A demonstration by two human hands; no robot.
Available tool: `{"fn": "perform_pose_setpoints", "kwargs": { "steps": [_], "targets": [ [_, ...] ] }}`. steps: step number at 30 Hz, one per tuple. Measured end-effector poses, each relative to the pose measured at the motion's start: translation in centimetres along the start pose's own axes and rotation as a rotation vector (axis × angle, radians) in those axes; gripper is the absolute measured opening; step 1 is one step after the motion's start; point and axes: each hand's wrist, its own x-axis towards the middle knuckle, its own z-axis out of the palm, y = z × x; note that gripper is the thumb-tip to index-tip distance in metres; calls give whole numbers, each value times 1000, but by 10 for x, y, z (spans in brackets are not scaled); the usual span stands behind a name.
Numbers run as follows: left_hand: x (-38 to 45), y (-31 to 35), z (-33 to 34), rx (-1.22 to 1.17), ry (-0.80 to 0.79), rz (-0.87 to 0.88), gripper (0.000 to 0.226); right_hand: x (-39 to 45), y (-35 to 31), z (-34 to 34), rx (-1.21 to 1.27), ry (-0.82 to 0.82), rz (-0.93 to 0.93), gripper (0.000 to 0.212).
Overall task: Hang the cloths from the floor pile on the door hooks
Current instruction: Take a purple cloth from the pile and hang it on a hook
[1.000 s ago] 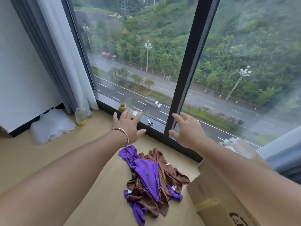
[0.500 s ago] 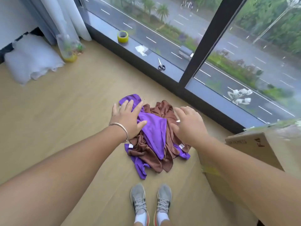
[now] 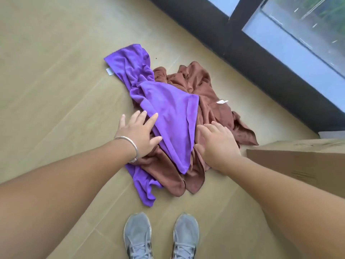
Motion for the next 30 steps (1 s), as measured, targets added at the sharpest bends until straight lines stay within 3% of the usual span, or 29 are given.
{"fn": "perform_pose_setpoints", "kwargs": {
  "steps": [5,10,14,24,28,30],
  "targets": [
    [86,-14,53,21,84,15,77,77,22,60,-5,86,25,56],
    [181,-45,53,60,245,-17,69,161,31,67,43,263,45,61],
    [228,-55,43,103,249,27,64,200,33,64,32,320,50,57],
    [230,25,40,23,278,395,59,182,41,70,81,307,88,34],
    [224,46,41,68,193,404,55,172,53,70,97,275,60,17],
    [219,49,39,98,258,383,54,175,58,65,70,316,39,20]
  ]
}}
